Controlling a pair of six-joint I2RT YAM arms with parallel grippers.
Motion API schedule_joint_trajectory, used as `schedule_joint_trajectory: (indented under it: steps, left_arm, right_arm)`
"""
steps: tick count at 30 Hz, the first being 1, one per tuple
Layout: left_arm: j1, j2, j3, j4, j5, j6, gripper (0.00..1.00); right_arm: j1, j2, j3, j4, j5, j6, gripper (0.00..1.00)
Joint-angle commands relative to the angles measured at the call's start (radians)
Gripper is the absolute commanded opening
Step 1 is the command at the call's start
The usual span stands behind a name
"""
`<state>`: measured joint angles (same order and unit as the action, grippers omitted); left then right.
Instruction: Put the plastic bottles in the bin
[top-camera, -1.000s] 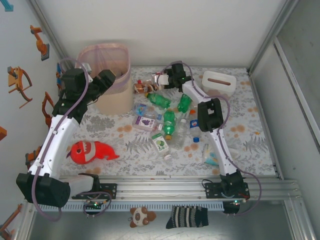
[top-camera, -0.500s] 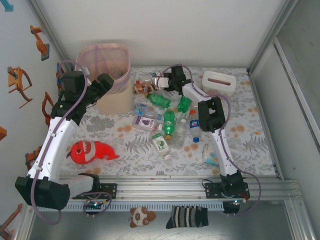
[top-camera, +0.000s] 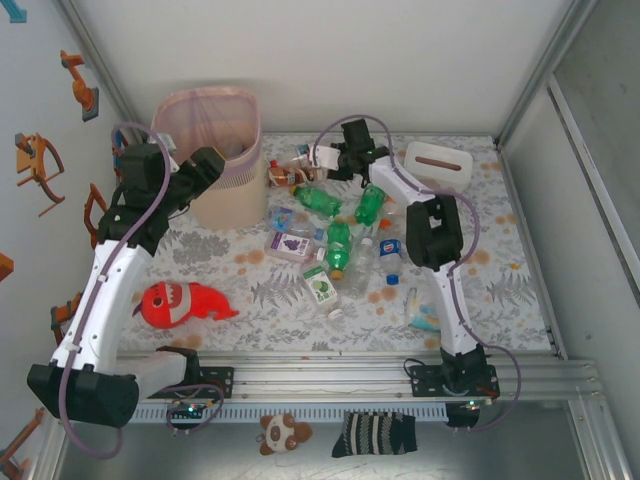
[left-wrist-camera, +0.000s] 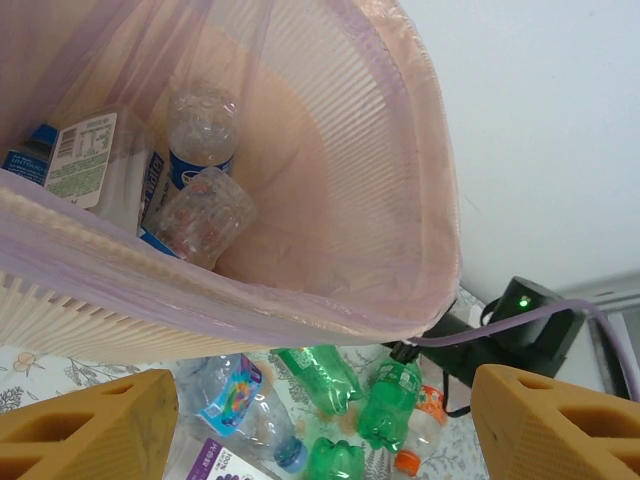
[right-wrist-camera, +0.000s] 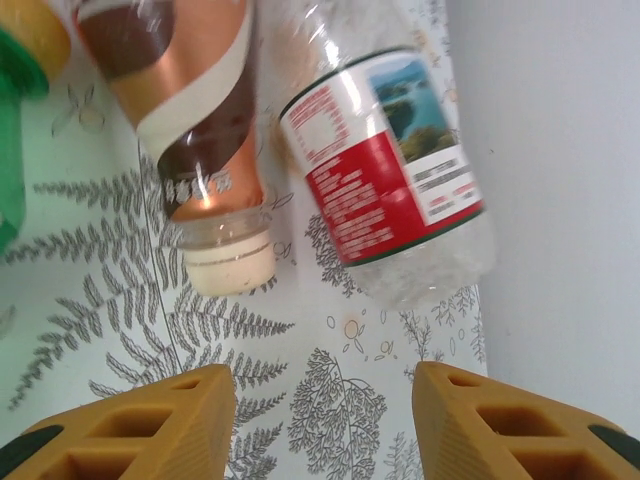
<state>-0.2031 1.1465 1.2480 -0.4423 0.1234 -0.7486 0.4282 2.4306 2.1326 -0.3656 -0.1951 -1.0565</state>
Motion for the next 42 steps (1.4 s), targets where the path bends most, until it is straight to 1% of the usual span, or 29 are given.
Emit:
schedule_joint_trajectory:
  steps: [1, 2, 4, 5, 7, 9, 11, 13, 14, 16, 17, 20, 22, 25, 29, 33, 36, 42]
  left_arm:
    - [-0.002, -0.013, 0.019, -0.026, 0.023, 0.078, 0.76]
    - [-0.005, -0.011, 0.026, -0.032, 0.023, 0.094, 0.75]
    - [-0.009, -0.010, 0.037, -0.047, 0.014, 0.134, 0.75]
    - [-0.011, -0.011, 0.039, -0.049, 0.009, 0.147, 0.75]
    - [-0.012, -0.016, 0.041, -0.052, -0.002, 0.171, 0.75]
    - [-0.012, -0.022, 0.042, -0.055, -0.013, 0.187, 0.75]
    - [-0.012, -0.027, 0.042, -0.056, -0.021, 0.195, 0.75]
    - [-0.012, -0.030, 0.042, -0.058, -0.021, 0.202, 0.75]
    - [-0.012, -0.031, 0.041, -0.059, -0.019, 0.202, 0.75]
    - [-0.013, -0.041, 0.037, -0.064, -0.016, 0.202, 0.76]
    - [-0.012, -0.045, 0.033, -0.062, -0.017, 0.200, 0.76]
    - [-0.012, -0.061, 0.012, -0.050, -0.014, 0.188, 0.76]
    - [-0.013, -0.065, 0.001, -0.049, -0.011, 0.182, 0.76]
    - [-0.013, -0.069, -0.010, -0.047, -0.012, 0.175, 0.76]
    - [-0.016, -0.068, -0.022, -0.038, -0.010, 0.159, 0.76]
    - [-0.019, -0.061, -0.024, -0.035, 0.001, 0.145, 0.76]
    - [-0.021, -0.061, -0.023, -0.035, -0.001, 0.142, 0.76]
    - [-0.024, -0.061, -0.028, -0.032, -0.007, 0.139, 0.76]
  right_arm:
    - [0.003, -0.042, 0.070, -0.106, -0.043, 0.264, 0.49]
    - [0.003, -0.046, 0.081, -0.100, -0.033, 0.353, 0.50]
    - [0.003, -0.051, 0.111, -0.090, 0.004, 0.588, 0.52]
    - [0.003, -0.055, 0.118, -0.092, 0.020, 0.689, 0.52]
    - [0.003, -0.063, 0.124, -0.088, 0.056, 0.963, 0.52]
    - [0.003, -0.063, 0.120, -0.084, 0.044, 1.193, 0.54]
    - [0.003, -0.048, 0.122, -0.057, -0.005, 1.395, 0.54]
    - [0.003, -0.033, 0.123, -0.018, -0.026, 1.548, 0.54]
    - [0.003, -0.024, 0.126, 0.004, -0.036, 1.595, 0.55]
    - [0.003, 0.001, 0.137, 0.070, -0.059, 1.658, 0.59]
    - [0.003, 0.015, 0.142, 0.104, -0.048, 1.676, 0.61]
    - [0.000, 0.092, 0.233, 0.126, 0.017, 1.730, 0.69]
    - [0.000, 0.152, 0.302, 0.140, 0.051, 1.755, 0.78]
    - [-0.005, 0.217, 0.353, 0.164, 0.102, 1.831, 0.86]
    - [-0.006, 0.263, 0.373, 0.212, 0.165, 1.860, 0.88]
    - [-0.008, 0.350, 0.471, 0.201, 0.179, 1.854, 0.89]
    - [-0.009, 0.400, 0.501, 0.202, 0.153, 1.865, 0.89]
    - [-0.009, 0.407, 0.429, 0.252, 0.063, 1.960, 0.88]
